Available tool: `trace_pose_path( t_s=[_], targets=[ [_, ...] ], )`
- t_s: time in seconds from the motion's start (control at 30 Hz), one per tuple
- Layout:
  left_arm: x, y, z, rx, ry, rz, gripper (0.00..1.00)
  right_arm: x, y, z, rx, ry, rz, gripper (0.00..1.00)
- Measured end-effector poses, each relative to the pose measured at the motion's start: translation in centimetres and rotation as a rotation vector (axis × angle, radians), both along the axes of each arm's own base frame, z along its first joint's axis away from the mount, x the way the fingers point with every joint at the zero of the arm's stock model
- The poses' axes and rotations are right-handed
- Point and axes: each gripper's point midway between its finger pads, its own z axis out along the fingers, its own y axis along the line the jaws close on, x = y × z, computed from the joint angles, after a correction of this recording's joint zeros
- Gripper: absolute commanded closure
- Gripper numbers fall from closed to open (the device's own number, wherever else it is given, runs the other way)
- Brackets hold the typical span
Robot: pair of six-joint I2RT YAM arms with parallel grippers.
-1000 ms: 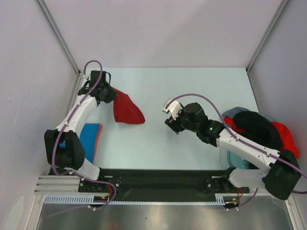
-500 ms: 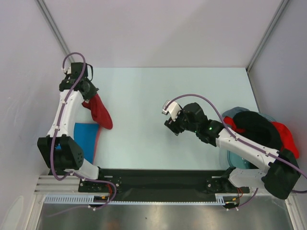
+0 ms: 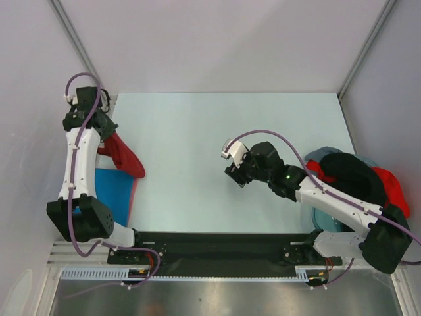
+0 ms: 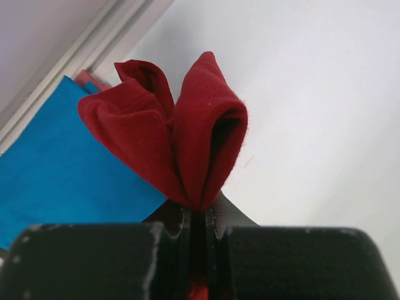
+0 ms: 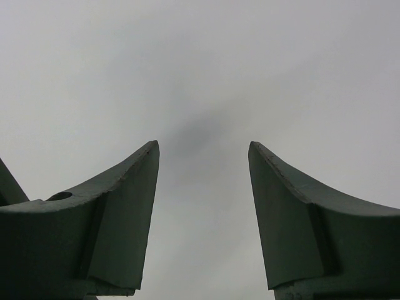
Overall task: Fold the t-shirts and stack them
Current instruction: Neatly place the folded tshirt to the corner
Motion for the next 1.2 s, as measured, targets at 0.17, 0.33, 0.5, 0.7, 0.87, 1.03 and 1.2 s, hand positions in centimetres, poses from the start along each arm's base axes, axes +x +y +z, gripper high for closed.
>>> trace_pose_path(
  t_s=[0.17,0.33,0.5,0.7,0.87,1.03,1.2],
  targets=[
    [-0.6,1.9,0.3,0.018,0.004,0.025,1.0,-0.1,0.1,0.0,0.001,0.001,0.006,0.37],
    [-0.9,2.8,0.2,0.016,0.009,0.019,0.99,-0.2,0.2,0.0,0.0,0.002,0.008,0.37],
    [-1.2,3.3,0.1,0.016,0.009,0.014,1.0,-0.2,0.2,0.0,0.0,0.002,0.008,0.37],
    [-2.7,3.9,-0.5,0.025,0.02,0.021,1.0,-0.2,0.2,0.0,0.0,0.002,0.009,0.37],
    [-4.3,4.6,-1.5,0.03,0.041,0.038,1.0,-0.4,0.3,-0.1,-0.002,0.005,0.014,0.37],
    [-5.6,5.5,-2.5,0.034,0.06,0.061,1.0,-0.9,0.5,-0.3,-0.006,0.015,0.027,0.37],
    [-6.4,6.0,-3.6,0.043,0.083,0.056,1.0,-1.1,0.6,-0.3,-0.005,0.02,0.031,0.37]
  ],
)
